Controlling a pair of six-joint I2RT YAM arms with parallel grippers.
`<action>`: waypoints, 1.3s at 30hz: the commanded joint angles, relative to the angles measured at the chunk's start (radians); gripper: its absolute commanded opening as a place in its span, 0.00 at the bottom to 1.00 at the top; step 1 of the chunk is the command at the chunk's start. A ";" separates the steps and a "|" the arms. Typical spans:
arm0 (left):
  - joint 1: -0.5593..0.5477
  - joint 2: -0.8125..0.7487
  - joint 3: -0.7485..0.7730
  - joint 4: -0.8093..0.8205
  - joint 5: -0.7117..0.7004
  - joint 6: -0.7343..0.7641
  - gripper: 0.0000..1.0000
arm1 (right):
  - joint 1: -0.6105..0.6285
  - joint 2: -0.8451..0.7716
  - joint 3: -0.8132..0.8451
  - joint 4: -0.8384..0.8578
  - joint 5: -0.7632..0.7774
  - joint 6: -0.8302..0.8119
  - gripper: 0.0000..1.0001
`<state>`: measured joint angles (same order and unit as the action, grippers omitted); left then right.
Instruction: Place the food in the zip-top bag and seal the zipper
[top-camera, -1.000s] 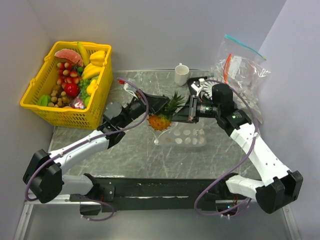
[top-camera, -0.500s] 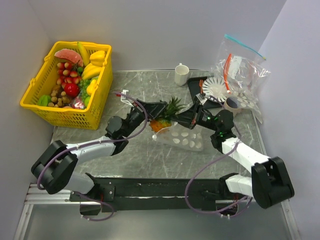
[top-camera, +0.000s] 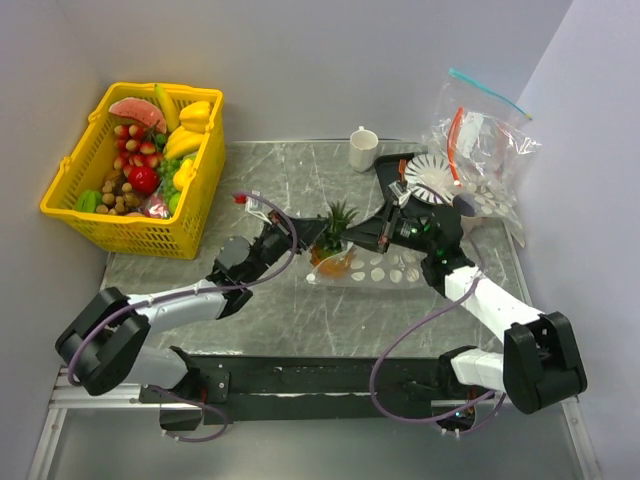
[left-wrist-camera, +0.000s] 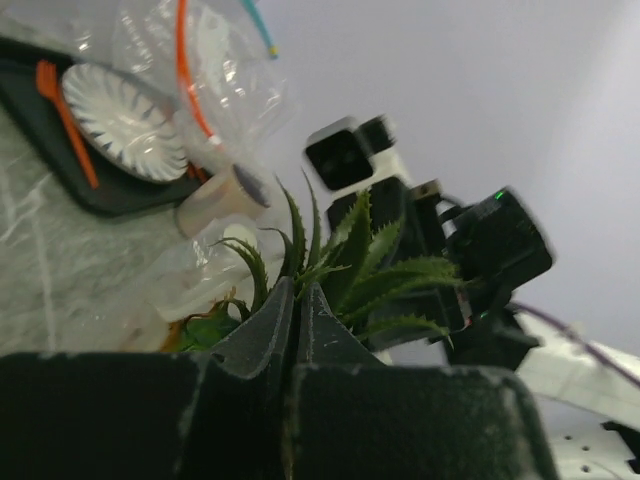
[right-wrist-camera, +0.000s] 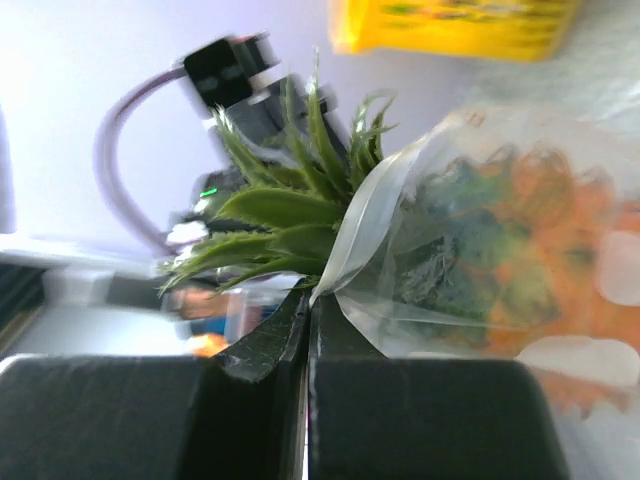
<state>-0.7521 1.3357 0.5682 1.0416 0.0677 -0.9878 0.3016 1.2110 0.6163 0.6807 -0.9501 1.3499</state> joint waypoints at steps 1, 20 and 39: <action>-0.033 0.083 -0.071 0.030 -0.002 0.018 0.01 | -0.005 -0.013 0.154 -0.637 0.138 -0.525 0.00; -0.190 0.381 -0.073 0.174 -0.065 0.034 0.01 | -0.004 -0.001 0.054 -0.915 0.441 -0.862 0.00; -0.283 0.111 -0.017 -0.184 -0.146 0.222 0.05 | -0.004 -0.134 0.181 -1.043 0.450 -0.882 0.02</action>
<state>-1.0233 1.4685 0.5606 0.8436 -0.0727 -0.8032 0.3004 1.1027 0.7734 -0.3664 -0.5285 0.4847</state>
